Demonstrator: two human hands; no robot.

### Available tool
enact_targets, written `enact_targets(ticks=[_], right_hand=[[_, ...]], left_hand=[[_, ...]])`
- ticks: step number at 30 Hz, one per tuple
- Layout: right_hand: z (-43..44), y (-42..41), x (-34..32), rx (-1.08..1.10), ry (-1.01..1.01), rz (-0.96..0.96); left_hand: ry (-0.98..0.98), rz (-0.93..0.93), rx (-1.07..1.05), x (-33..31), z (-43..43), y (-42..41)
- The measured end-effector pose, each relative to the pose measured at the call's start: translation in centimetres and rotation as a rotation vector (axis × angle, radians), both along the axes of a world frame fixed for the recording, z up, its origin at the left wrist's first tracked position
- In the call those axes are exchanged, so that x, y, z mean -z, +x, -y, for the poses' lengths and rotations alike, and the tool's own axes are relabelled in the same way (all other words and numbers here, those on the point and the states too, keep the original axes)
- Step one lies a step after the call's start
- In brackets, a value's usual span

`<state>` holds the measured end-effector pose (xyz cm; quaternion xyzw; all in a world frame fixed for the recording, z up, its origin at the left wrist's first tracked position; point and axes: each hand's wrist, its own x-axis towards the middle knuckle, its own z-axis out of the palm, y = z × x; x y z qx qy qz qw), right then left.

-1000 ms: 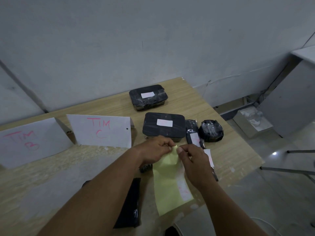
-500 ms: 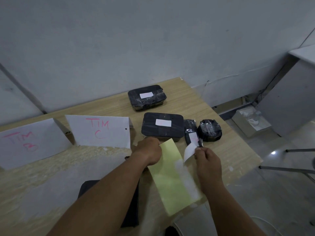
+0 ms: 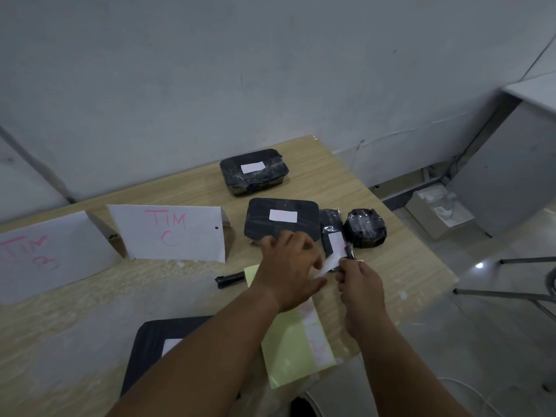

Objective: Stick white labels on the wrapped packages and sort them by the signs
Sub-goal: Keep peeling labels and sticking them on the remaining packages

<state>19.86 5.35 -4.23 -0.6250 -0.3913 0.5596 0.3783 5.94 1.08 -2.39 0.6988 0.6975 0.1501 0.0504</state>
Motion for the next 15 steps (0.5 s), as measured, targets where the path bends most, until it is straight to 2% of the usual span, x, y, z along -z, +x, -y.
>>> enact_targets(ticks=[3,6,10,15], right_hand=[[0.0,0.3,-0.1,-0.013,0.007,-0.023],[0.1,1.0,-0.5,-0.040,0.098,-0.008],[-0.1,1.9,-0.9,-0.194,0.217,0.125],[-1.2,2.7,-0.5,-0.230,0.216,0.215]], left_hand=[[-0.021,0.193,-0.114,-0.1,-0.4,0.1],[-0.206,0.464,-0.212,-0.6,-1.1,-0.2],[-0.378,0.700,-0.245,-0.8,-1.9,-0.3],[-0.410,0.831,-0.246,-0.8,-3.4,0.6]])
